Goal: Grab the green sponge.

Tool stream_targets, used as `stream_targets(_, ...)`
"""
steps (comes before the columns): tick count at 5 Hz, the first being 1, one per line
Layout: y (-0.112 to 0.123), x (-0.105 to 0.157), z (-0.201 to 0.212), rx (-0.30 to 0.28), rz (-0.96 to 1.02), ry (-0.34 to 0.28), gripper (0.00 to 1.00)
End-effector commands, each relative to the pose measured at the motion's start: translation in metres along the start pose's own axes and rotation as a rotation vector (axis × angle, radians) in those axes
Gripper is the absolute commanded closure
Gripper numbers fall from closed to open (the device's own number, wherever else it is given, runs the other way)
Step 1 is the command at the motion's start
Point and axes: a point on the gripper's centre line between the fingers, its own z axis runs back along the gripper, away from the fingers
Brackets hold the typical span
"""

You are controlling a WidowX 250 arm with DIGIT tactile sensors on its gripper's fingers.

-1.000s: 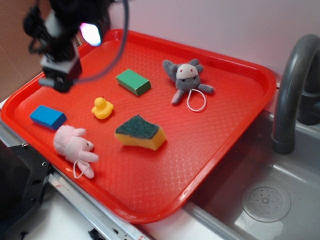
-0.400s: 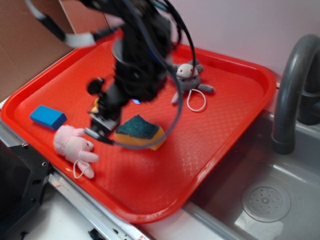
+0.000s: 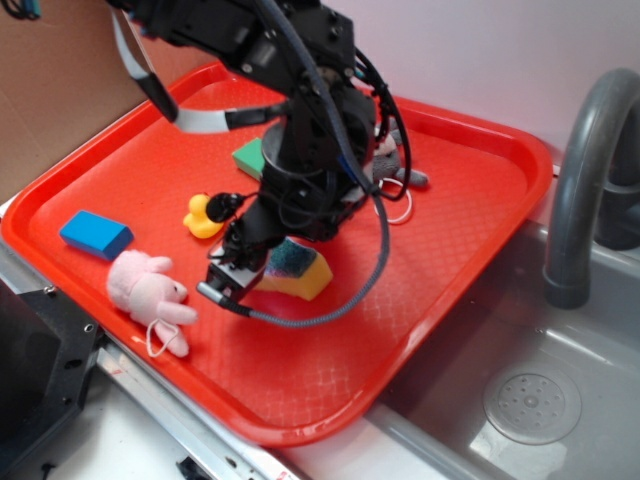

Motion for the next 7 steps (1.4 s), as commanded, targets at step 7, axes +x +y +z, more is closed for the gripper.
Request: stream_targets(7, -0.029, -0.148, 0.155, -0.213, 1.431, -0.402, 1.00)
